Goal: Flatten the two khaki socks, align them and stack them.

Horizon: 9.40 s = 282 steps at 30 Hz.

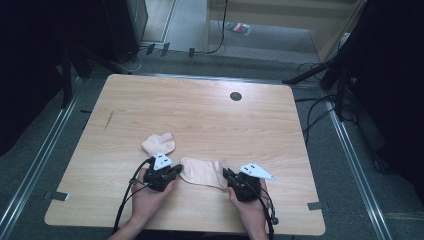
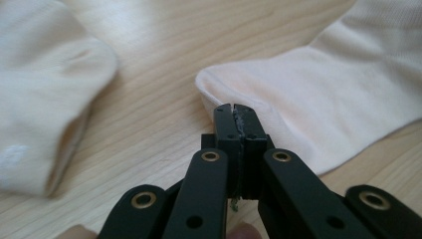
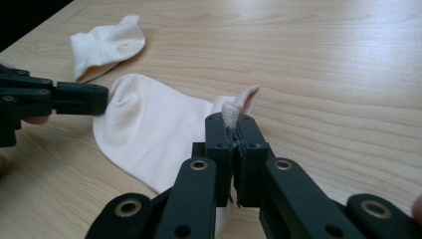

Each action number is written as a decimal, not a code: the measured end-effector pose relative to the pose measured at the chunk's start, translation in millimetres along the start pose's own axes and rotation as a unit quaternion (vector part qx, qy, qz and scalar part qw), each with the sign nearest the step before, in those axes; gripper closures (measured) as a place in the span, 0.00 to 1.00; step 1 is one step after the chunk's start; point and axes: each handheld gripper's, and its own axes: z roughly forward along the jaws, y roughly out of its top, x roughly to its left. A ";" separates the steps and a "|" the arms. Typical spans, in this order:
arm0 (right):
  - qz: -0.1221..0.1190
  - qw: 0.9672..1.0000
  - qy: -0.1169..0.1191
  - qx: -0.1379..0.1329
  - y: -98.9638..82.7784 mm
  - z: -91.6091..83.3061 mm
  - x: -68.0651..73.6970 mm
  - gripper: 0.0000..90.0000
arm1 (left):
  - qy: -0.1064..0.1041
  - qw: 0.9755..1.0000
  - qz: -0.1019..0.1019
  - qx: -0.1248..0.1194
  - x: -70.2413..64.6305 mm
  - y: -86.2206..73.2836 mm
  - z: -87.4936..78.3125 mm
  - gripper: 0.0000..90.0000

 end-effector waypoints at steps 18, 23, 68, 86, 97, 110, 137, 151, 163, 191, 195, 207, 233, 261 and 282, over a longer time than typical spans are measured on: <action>-0.015 0.999 0.015 0.029 -6.3 10.7 20.6 0.96 | 0.007 0.997 -0.075 -0.020 10.4 -41.3 -50.6 0.97; 0.004 0.999 0.028 0.021 -3.7 9.1 15.1 0.67 | 0.026 0.995 -0.088 -0.036 19.4 -40.5 -53.9 0.57; -0.166 0.976 0.058 0.126 74.9 179.0 143.2 0.58 | 0.121 0.975 -0.152 -0.111 126.6 -53.6 -79.3 0.44; -0.145 0.984 0.010 0.106 87.7 158.3 129.2 0.96 | 0.117 0.975 -0.157 -0.107 127.7 -53.4 -78.7 0.45; -0.120 0.990 -0.036 0.067 97.2 101.7 91.1 0.96 | 0.119 0.976 -0.152 -0.104 126.6 -53.0 -78.3 0.45; -0.055 0.988 -0.100 0.101 58.4 108.5 49.3 0.81 | 0.123 0.975 -0.150 -0.105 124.9 -53.0 -78.6 0.46; -0.028 0.991 -0.035 0.123 78.2 114.7 -5.7 0.89 | 0.125 0.976 -0.146 -0.105 124.9 -52.3 -77.8 0.46; -0.002 0.997 0.028 0.069 112.2 91.7 39.7 0.92 | 0.049 0.987 -0.114 -0.101 82.3 -24.0 -60.6 0.36; -0.031 0.996 0.076 0.039 133.1 83.1 95.4 0.93 | -0.001 0.993 -0.084 -0.086 56.2 -10.5 -40.0 0.31; -0.045 0.995 0.083 0.038 94.3 20.5 72.2 0.93 | 0.102 0.984 0.040 -0.140 26.1 -24.9 -72.9 1.00; -0.050 0.996 0.067 0.043 76.1 13.9 63.4 0.93 | 0.089 0.987 0.058 -0.124 11.5 -32.4 -68.7 1.00; -0.040 0.995 0.045 0.082 31.5 13.0 29.3 0.93 | 0.015 0.996 0.042 -0.071 2.0 -43.9 -62.5 0.86; -0.059 0.994 0.025 0.088 9.6 29.5 20.1 0.92 | -0.058 0.993 -0.097 -0.019 39.7 -11.3 -17.2 0.90; -0.073 0.994 0.023 0.073 4.3 7.9 35.7 0.92 | -0.022 0.998 -0.047 -0.037 24.0 -28.1 -41.5 0.93; -0.100 0.992 -0.012 0.073 -3.2 42.3 20.7 0.88 | 0.020 0.999 -0.023 -0.019 18.3 -29.4 -33.2 0.68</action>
